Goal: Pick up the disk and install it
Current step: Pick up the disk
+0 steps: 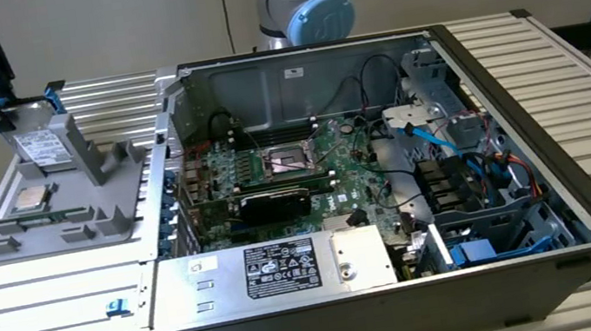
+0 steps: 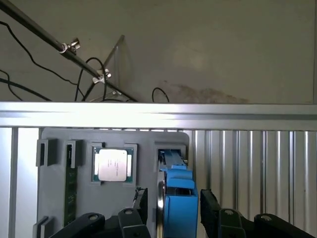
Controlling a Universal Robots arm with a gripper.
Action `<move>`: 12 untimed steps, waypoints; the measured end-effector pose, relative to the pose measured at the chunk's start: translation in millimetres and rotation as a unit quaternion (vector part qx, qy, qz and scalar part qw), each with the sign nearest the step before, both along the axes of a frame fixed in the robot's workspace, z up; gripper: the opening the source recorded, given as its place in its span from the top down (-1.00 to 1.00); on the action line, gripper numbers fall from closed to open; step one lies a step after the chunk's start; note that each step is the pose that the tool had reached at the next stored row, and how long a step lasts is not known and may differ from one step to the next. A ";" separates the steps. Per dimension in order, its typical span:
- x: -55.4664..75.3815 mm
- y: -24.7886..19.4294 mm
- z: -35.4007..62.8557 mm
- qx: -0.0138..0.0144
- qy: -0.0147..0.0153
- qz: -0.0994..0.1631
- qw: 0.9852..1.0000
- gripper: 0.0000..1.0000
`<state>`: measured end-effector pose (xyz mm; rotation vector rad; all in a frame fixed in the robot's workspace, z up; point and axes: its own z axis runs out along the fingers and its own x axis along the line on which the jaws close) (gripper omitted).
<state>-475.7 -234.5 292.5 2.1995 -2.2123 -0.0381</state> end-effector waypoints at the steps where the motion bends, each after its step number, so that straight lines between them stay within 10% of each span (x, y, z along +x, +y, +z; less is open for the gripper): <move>1: 0.0 0.0 -0.3 0.001 0.000 0.000 1.000 -0.09; 5: 0.0 0.0 -2.3 0.008 0.000 0.000 1.000 -0.09; 12: -0.4 -0.4 -5.1 0.009 0.002 -0.001 1.000 -0.09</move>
